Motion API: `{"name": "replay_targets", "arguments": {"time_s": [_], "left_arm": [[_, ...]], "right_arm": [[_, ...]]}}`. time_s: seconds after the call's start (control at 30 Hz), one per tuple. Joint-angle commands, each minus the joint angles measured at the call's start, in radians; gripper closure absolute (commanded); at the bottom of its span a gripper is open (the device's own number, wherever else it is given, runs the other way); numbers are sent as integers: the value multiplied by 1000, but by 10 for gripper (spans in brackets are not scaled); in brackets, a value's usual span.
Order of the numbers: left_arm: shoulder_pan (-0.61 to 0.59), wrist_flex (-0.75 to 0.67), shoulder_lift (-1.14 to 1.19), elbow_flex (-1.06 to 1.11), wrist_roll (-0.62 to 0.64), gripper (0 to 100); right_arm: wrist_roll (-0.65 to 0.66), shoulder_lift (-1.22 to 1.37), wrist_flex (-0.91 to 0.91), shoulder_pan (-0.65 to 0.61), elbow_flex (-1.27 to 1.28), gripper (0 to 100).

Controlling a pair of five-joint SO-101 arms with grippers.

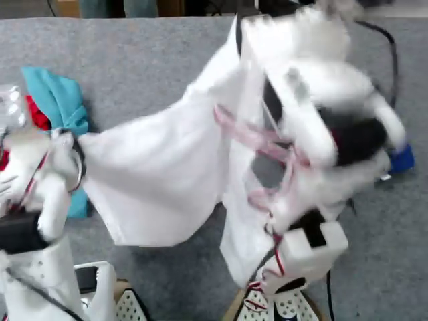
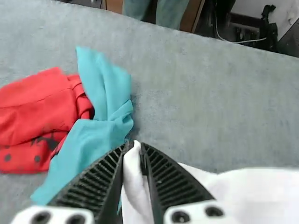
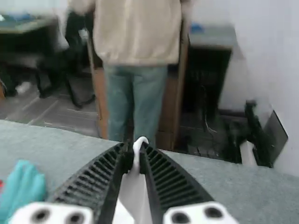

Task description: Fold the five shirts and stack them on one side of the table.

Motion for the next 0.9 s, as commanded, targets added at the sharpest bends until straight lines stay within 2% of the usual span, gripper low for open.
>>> {"name": "replay_targets", "arguments": {"time_s": [0.0,0.17,0.27,0.4,0.53,0.6,0.73,0.87], "left_arm": [[4,-399,-2,88,-2,972],[18,-864,190,148,-2,971],[41,-970,391,82,-3,971],[56,-971,690,-85,-3,971],[47,-970,914,-242,-9,971],[47,-933,945,-277,-11,971],[54,-767,922,-268,-11,971],[54,-560,865,-223,-11,971]], "right_arm": [[9,153,-195,77,41,985],[77,429,-506,110,51,985],[92,567,-683,98,51,985],[87,676,-806,77,51,985],[84,691,-783,74,51,985],[89,688,-733,77,48,985],[89,676,-494,86,-44,985],[92,667,-141,83,-170,984]]}}
